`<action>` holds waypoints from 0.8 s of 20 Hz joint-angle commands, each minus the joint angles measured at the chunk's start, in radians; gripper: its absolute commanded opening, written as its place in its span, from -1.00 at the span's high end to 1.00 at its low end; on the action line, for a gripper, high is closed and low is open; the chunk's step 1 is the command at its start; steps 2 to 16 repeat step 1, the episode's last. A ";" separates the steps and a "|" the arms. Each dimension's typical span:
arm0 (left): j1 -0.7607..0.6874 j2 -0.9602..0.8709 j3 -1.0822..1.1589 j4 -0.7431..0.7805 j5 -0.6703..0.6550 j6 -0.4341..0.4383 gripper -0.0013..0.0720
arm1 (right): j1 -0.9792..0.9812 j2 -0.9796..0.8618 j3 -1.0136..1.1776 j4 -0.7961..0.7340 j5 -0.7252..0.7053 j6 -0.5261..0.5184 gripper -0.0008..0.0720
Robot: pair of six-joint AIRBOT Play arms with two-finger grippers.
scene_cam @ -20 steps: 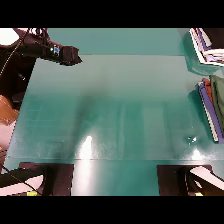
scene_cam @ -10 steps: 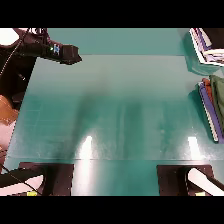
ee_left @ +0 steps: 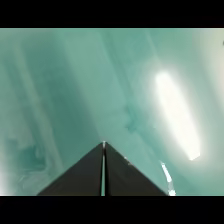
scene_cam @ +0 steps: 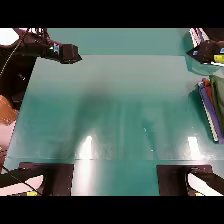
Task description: Fold the shirts.
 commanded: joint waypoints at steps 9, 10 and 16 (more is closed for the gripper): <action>-0.001 0.001 0.000 0.000 0.001 0.000 0.89 | 0.045 0.000 0.001 -0.029 -0.016 0.000 0.92; -0.001 0.001 0.000 0.000 0.001 0.000 0.89 | 0.045 0.000 0.001 -0.029 -0.016 0.000 0.92; -0.001 0.001 0.000 0.000 0.001 0.000 0.89 | 0.045 0.000 0.001 -0.029 -0.016 0.000 0.92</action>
